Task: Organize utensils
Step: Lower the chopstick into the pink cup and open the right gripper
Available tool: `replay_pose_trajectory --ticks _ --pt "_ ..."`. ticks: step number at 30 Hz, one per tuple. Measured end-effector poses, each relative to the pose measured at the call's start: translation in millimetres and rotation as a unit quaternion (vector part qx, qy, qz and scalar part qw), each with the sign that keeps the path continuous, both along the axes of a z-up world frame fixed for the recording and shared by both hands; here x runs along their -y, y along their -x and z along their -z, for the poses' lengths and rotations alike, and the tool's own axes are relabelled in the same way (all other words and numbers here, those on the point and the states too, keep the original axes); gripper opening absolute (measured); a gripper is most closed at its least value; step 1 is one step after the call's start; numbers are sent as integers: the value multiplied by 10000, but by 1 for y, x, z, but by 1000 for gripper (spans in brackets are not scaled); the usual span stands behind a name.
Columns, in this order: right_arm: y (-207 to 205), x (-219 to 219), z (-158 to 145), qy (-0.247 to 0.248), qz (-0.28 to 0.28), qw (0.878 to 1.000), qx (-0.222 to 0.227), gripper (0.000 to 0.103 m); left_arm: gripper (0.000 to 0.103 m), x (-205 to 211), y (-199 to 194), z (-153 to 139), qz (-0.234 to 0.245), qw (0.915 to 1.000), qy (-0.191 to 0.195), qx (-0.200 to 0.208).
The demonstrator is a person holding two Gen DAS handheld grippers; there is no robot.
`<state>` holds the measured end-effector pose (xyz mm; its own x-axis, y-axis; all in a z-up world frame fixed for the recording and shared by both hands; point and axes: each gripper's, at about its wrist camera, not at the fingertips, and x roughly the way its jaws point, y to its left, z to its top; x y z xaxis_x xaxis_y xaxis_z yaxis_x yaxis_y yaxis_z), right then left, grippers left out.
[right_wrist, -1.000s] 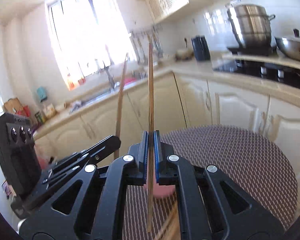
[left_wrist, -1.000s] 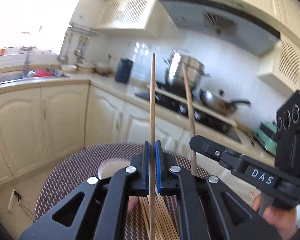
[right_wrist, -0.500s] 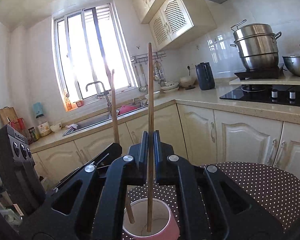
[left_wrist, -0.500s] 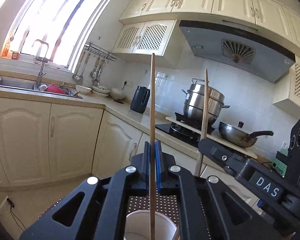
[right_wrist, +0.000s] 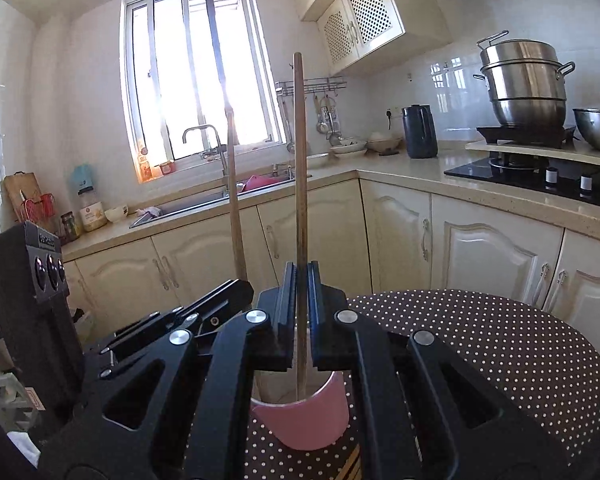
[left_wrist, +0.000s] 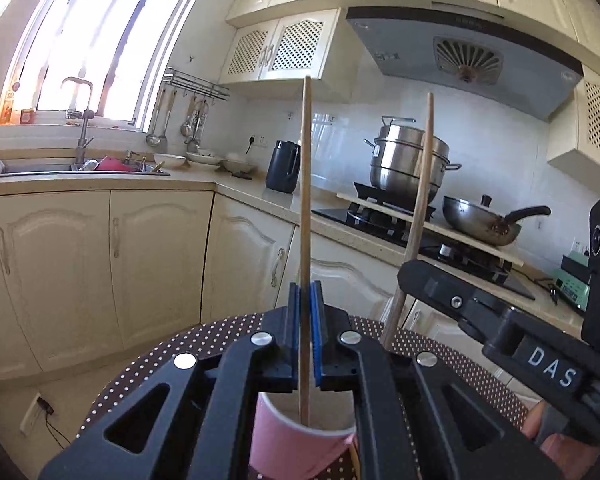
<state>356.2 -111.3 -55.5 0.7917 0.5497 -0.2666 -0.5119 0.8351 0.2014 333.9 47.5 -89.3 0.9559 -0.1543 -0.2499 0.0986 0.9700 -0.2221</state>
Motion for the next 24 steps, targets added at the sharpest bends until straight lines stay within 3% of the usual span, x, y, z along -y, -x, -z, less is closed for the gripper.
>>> replay_pose_trajectory --ticks 9,16,18,19,22,24 --pt "14 -5 26 227 44 9987 -458 6 6 2 17 14 74 9982 -266 -538" --pt "23 -5 31 93 43 9971 -754 7 8 -4 35 9 -68 9972 -428 -603" --pt "27 -4 28 52 65 9969 -784 7 21 -4 41 6 -139 9968 -517 -590" --pt "30 -3 26 40 86 9969 -778 8 35 -5 45 4 -188 9967 -556 -568" --pt "39 0 19 31 130 9972 -736 17 40 -6 58 -4 -250 9971 -581 -430" --pt "46 1 13 39 163 9976 -665 29 42 -5 65 -9 -280 9969 -622 -403"
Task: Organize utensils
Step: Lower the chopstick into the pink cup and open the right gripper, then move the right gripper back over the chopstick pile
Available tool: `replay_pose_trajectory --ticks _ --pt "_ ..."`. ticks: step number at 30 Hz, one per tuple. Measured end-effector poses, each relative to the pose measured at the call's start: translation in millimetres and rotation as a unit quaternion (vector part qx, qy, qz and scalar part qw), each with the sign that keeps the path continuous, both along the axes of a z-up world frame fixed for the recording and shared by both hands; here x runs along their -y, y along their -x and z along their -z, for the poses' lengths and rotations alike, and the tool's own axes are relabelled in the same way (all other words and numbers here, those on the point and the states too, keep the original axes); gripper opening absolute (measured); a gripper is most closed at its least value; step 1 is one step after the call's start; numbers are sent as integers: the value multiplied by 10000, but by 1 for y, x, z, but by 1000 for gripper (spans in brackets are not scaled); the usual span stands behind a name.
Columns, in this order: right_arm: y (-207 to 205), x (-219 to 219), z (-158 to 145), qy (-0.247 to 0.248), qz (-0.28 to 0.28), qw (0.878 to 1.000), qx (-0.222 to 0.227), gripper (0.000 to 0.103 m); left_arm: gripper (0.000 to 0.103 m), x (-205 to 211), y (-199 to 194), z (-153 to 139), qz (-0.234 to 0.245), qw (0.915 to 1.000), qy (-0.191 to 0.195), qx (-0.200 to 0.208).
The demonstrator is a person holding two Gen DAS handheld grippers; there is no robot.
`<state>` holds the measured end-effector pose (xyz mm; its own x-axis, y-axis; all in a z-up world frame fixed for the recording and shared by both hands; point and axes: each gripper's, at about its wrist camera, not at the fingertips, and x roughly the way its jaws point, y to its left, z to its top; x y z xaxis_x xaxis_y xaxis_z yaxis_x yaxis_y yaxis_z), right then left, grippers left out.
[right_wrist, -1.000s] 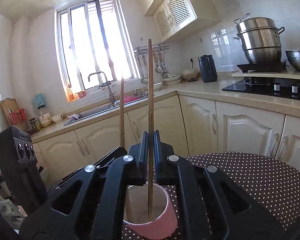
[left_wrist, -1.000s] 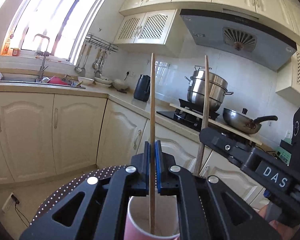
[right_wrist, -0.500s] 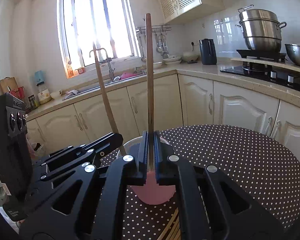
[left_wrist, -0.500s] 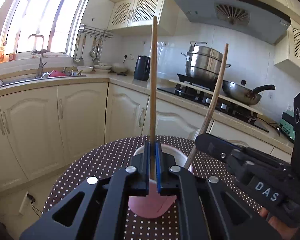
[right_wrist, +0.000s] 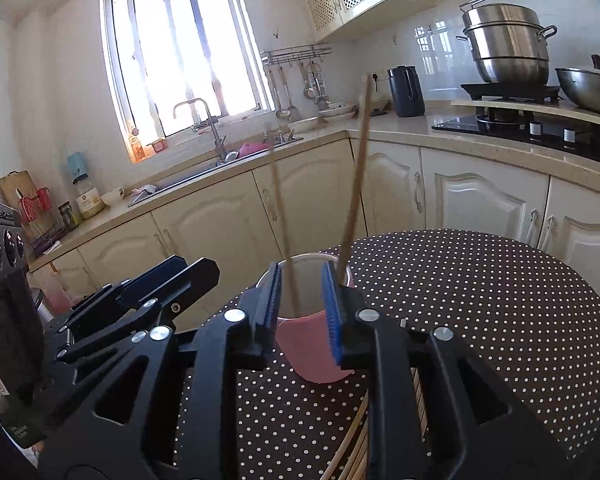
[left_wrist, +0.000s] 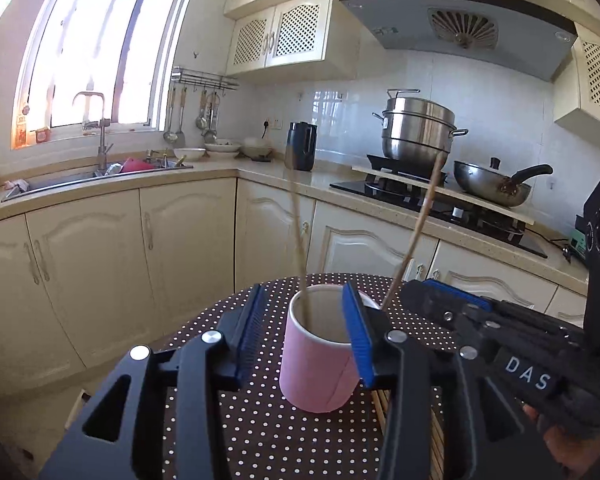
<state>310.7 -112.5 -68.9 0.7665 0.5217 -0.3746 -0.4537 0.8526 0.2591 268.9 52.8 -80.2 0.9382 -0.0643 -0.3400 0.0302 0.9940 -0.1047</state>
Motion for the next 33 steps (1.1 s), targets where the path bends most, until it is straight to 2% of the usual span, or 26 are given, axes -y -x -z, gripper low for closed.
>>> replay_pose_trajectory --ticks 2,4,6,11,15,18,23,26,33 --pt "9 3 -6 -7 34 9999 103 32 50 0 8 -5 -101 9999 -62 59" --pt "18 4 -12 30 69 9997 213 35 53 1 17 -11 -152 9997 -82 153" --pt "26 7 -18 60 117 9994 316 42 53 3 28 -16 -181 9994 -137 242" --pt "48 14 -26 196 160 9986 464 43 59 13 47 -25 -169 9985 -363 367" --pt "61 22 -27 450 237 9975 498 44 63 23 52 -26 39 9990 -387 210" --pt "64 34 -21 632 389 9965 375 45 66 31 50 -18 225 9992 -336 -75" --pt "58 58 1 812 551 9949 -210 47 66 47 36 9 374 9951 -446 -805" --pt "53 67 21 969 641 9915 -578 48 66 60 24 34 492 9857 -707 -1449" --pt "41 84 60 1055 711 9840 -1247 51 66 82 4 84 721 9644 -1056 -2316"
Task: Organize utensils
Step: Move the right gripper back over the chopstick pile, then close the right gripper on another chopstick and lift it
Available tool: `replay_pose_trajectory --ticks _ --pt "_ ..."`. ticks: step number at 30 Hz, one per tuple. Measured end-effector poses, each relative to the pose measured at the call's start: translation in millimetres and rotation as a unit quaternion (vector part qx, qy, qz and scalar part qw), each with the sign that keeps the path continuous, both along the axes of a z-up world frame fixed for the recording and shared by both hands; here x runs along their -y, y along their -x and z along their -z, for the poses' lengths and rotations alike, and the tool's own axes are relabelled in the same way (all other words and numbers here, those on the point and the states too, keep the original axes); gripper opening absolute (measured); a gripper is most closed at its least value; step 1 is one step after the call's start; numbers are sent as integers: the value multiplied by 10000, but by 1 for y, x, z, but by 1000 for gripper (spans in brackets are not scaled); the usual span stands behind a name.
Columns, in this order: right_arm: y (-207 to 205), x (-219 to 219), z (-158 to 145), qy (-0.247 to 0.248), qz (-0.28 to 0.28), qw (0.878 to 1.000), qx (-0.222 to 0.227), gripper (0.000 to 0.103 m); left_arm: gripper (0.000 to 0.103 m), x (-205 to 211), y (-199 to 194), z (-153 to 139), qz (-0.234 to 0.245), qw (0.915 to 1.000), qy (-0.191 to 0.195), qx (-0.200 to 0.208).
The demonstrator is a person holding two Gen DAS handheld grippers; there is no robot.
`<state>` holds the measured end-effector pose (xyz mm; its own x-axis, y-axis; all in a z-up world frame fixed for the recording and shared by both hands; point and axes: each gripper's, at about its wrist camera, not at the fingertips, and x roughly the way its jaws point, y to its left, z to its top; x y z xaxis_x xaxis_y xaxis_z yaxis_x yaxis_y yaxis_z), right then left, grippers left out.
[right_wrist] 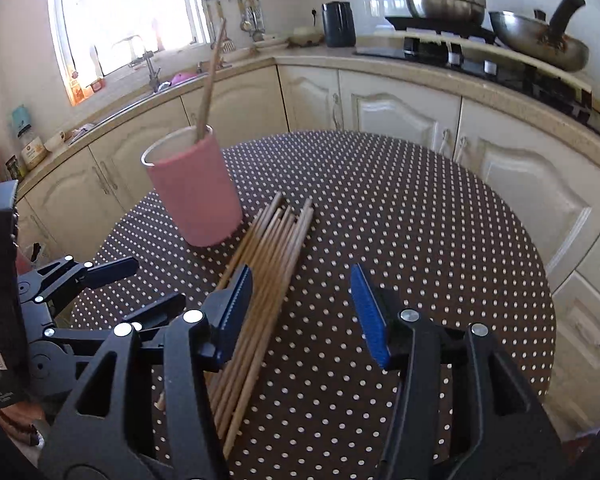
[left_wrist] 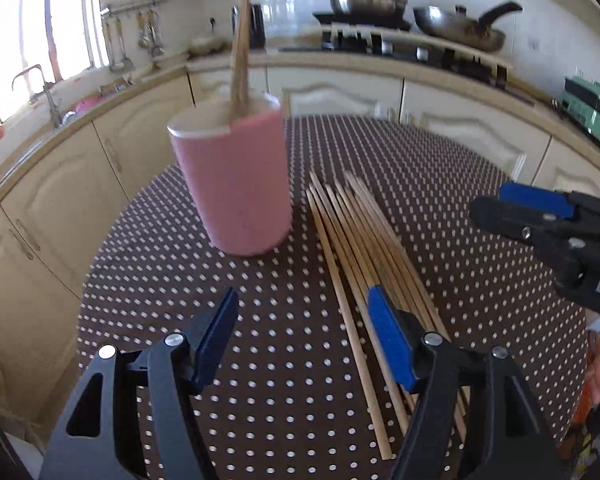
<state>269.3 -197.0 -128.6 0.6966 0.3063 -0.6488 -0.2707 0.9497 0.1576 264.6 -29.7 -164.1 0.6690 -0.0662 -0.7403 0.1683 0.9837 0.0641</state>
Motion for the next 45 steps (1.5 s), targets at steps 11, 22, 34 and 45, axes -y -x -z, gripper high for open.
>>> replay_pose_trajectory --ticks 11,22,34,45 --pt "-17 -4 26 163 -91 9987 -473 52 67 12 -19 32 -74 9987 -399 -323" --pt "-38 -22 51 522 -211 9950 -819 52 67 -9 -23 32 -211 9990 -74 -394" --pt "-52 -37 56 958 -156 9915 -863 52 67 -15 -31 33 -148 9990 -3 -417" --pt "-69 -32 54 1202 -323 9814 -1459 52 67 2 -58 28 -86 9982 -311 -502"
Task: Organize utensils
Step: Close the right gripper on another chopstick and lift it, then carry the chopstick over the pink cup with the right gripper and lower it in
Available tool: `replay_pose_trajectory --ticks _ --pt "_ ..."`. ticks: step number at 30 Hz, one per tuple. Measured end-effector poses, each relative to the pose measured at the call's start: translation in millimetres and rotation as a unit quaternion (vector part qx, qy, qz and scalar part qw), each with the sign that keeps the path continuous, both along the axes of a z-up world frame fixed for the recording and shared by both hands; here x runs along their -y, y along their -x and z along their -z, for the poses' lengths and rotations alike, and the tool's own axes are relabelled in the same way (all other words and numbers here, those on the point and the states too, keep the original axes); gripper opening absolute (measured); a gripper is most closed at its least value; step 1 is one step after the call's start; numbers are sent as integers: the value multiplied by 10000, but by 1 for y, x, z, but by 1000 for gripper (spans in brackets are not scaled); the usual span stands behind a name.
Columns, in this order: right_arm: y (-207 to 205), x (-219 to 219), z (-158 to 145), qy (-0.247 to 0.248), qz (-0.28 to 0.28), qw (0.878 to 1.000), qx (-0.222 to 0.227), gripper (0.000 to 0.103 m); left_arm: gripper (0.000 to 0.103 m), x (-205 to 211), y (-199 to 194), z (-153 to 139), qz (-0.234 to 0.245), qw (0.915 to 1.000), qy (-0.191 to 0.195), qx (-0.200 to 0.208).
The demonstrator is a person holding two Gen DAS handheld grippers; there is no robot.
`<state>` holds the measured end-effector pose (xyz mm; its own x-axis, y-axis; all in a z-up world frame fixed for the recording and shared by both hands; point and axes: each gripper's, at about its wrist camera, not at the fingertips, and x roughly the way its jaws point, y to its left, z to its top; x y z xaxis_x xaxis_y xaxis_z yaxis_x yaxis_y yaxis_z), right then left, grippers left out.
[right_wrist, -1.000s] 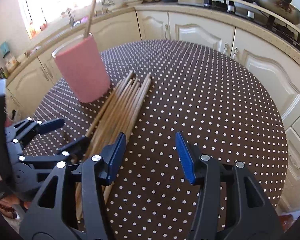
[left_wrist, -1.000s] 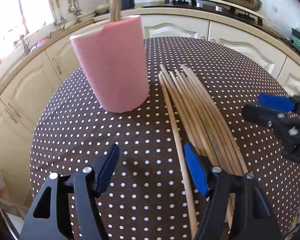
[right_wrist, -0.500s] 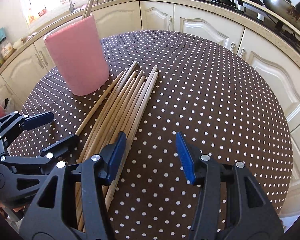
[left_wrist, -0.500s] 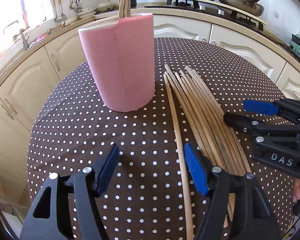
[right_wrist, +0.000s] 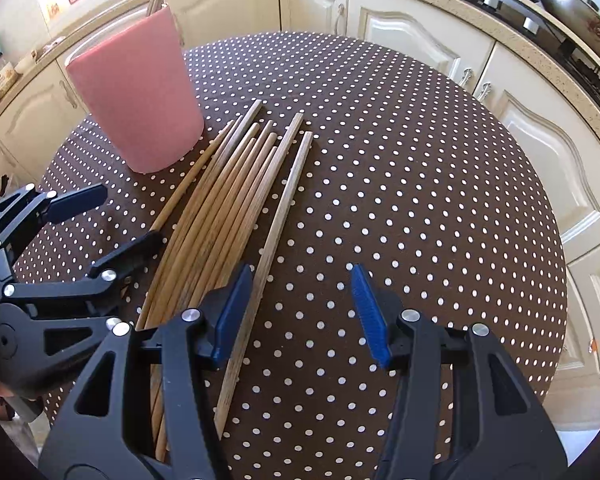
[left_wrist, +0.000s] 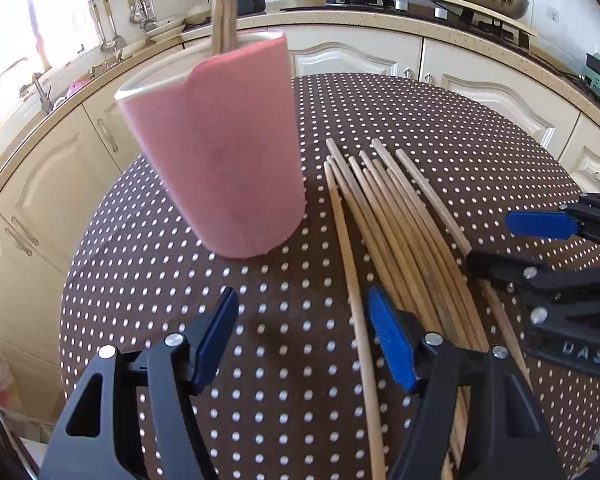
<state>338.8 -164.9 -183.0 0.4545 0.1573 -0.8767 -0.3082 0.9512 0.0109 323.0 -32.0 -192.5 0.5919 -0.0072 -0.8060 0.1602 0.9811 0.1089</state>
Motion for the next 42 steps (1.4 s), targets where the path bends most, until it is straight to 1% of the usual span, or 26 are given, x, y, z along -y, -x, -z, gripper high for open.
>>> replay_pose_trajectory --ticks 1,2,4,5,7,10,12,14,16,17,20,24,27,29,33,36,39,42 --pt "-5 -2 2 43 -26 9999 -135 49 67 2 -4 0 19 10000 -2 -30" --pt "-11 -4 2 128 -43 9998 -174 44 66 4 -7 -1 30 10000 4 -88" --pt "-24 -7 2 186 -109 9990 -395 41 65 6 -14 -3 27 9997 18 -229" --pt "-29 -8 2 221 -121 9984 -498 37 59 7 -17 -4 44 9995 85 -305" --pt "-40 -10 2 283 -176 9969 -718 34 51 7 -24 -6 70 9985 291 -458" --pt "-56 -11 3 385 -230 9943 -963 28 44 12 -28 -8 83 9983 286 -494" --pt "-67 -10 3 450 -222 9932 -1052 16 37 15 -29 -9 131 9981 296 -517" --pt "-74 -6 4 390 -181 9927 -1126 13 20 20 -29 -9 158 9982 273 -505" --pt "-80 1 4 309 -133 9929 -1137 7 9 22 -28 -9 187 9981 276 -510" --pt "-83 6 4 218 -116 9932 -1138 7 7 23 -28 -9 183 9981 272 -514" --pt "-86 20 4 -86 -20 9942 -1072 7 6 25 -24 -7 163 9983 319 -462" --pt "-76 36 5 -424 81 9950 -905 7 5 18 -8 -5 213 9973 598 -360" --pt "-62 44 4 -663 111 9952 -714 7 5 16 6 -13 309 9961 806 -155" --pt "-55 50 -2 -834 130 9946 -611 7 5 16 17 -23 420 9946 951 55" --pt "-41 64 -19 -1225 132 9919 -323 7 5 15 37 -47 594 9900 1187 468" --pt "-31 69 -36 -1405 80 9900 -57 7 5 13 47 -64 619 9860 1351 751" --pt "-19 76 -60 -1617 -8 9863 321 7 5 7 61 -83 617 9797 1542 1122" --pt "-9 73 -85 -1883 -65 9794 723 7 5 0 70 -102 595 9707 1745 1543"
